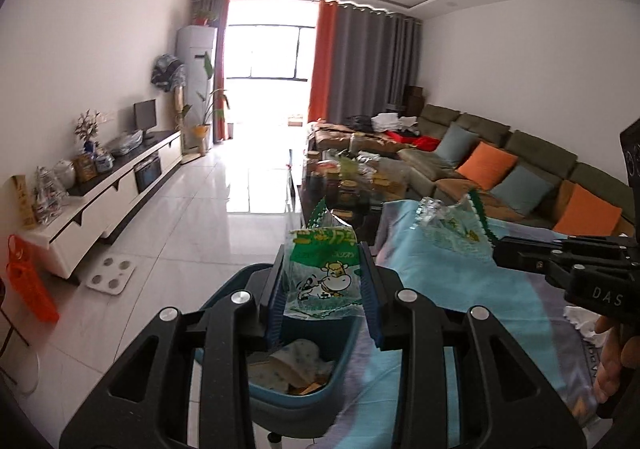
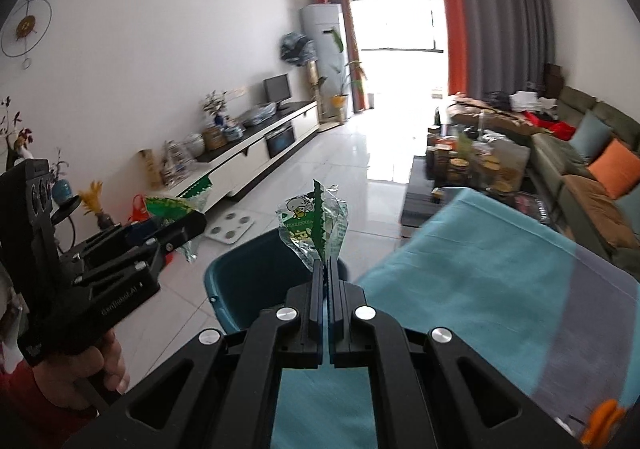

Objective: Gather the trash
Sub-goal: 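Carry both wrappers to the teal bin and open both tools over it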

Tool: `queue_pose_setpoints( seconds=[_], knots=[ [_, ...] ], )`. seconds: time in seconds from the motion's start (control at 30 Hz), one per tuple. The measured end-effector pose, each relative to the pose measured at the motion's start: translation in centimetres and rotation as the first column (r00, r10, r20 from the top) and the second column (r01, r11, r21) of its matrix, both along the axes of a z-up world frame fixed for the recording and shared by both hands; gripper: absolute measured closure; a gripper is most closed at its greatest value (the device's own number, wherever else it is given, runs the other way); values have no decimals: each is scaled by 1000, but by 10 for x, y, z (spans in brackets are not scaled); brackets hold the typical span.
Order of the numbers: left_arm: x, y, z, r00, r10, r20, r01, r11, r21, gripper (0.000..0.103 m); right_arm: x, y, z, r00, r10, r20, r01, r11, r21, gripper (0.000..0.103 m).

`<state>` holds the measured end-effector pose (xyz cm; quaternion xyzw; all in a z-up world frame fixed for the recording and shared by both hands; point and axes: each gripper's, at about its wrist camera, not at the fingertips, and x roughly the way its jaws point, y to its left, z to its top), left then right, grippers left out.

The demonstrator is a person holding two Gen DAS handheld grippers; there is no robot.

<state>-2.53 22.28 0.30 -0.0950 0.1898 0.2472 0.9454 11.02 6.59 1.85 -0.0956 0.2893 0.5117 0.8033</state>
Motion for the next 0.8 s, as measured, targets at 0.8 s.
queue_pose_setpoints(
  seconds=[0.8],
  knots=[
    [35, 103, -98, 985, 29, -167, -68, 971, -229, 70, 19, 136, -72, 986, 89, -144, -125, 957, -261, 102]
  ],
)
